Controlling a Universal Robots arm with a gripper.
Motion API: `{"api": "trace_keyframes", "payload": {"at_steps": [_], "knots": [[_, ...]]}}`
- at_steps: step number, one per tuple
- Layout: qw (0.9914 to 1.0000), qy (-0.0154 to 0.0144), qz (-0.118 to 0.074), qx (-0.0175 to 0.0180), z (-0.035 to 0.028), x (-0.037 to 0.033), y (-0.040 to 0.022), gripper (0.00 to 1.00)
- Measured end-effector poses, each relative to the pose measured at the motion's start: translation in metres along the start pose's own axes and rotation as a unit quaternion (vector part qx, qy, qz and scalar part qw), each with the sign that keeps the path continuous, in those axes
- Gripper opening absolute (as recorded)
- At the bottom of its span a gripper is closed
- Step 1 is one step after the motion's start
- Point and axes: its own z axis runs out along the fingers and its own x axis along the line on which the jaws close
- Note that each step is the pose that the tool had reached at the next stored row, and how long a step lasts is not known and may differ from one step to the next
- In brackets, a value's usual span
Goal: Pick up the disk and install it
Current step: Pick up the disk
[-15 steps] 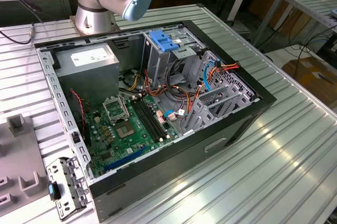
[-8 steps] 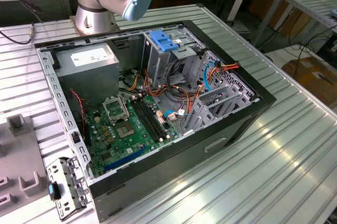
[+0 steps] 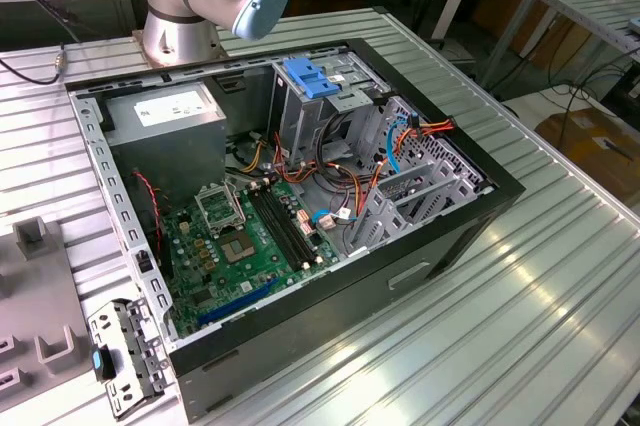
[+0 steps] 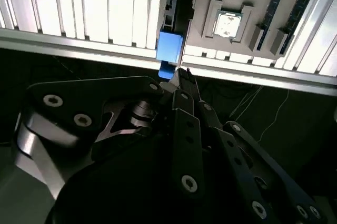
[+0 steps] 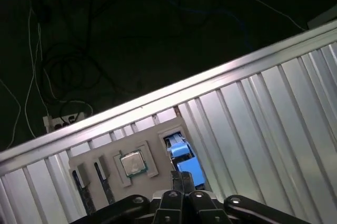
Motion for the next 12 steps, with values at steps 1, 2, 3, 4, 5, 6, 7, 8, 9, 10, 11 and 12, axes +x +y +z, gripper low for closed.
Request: {"api": "trace_keyframes", "payload": {"at_steps": [1, 2, 3, 4, 5, 6, 7, 8, 9, 10, 11, 12], "knots": [[0.99995, 0.0004, -0.010, -0.0001, 0.0000, 0.0000, 0.0000, 0.11], [0.99977, 0.0009, -0.021, -0.0001, 0.0000, 0.0000, 0.0000, 0.11], [0.99952, 0.0013, -0.031, -0.0002, 0.0000, 0.0000, 0.0000, 0.11], [0.99910, 0.0018, -0.042, -0.0003, 0.0000, 0.0000, 0.0000, 0.11], [0.99866, 0.0022, -0.052, -0.0003, 0.0001, 0.0000, 0.0000, 0.11], [0.99777, 0.0028, -0.067, -0.0004, 0.0001, 0.0000, 0.0000, 0.11], [0.99690, 0.0034, -0.079, -0.0005, 0.0001, 0.0000, 0.0000, 0.11], [0.99613, 0.0038, -0.088, -0.0005, 0.0001, 0.0000, 0.0000, 0.11], [0.99522, 0.0042, -0.098, -0.0006, 0.0002, 0.0000, 0.0000, 0.11], [0.99476, 0.0044, -0.102, -0.0006, 0.0001, 0.0000, 0.0000, 0.11], [0.99458, 0.0044, -0.104, -0.0006, 0.0001, 0.0000, 0.0000, 0.11], [0.99458, 0.0045, -0.104, -0.0006, 0.0002, 0.0000, 0.0000, 0.11]]}}
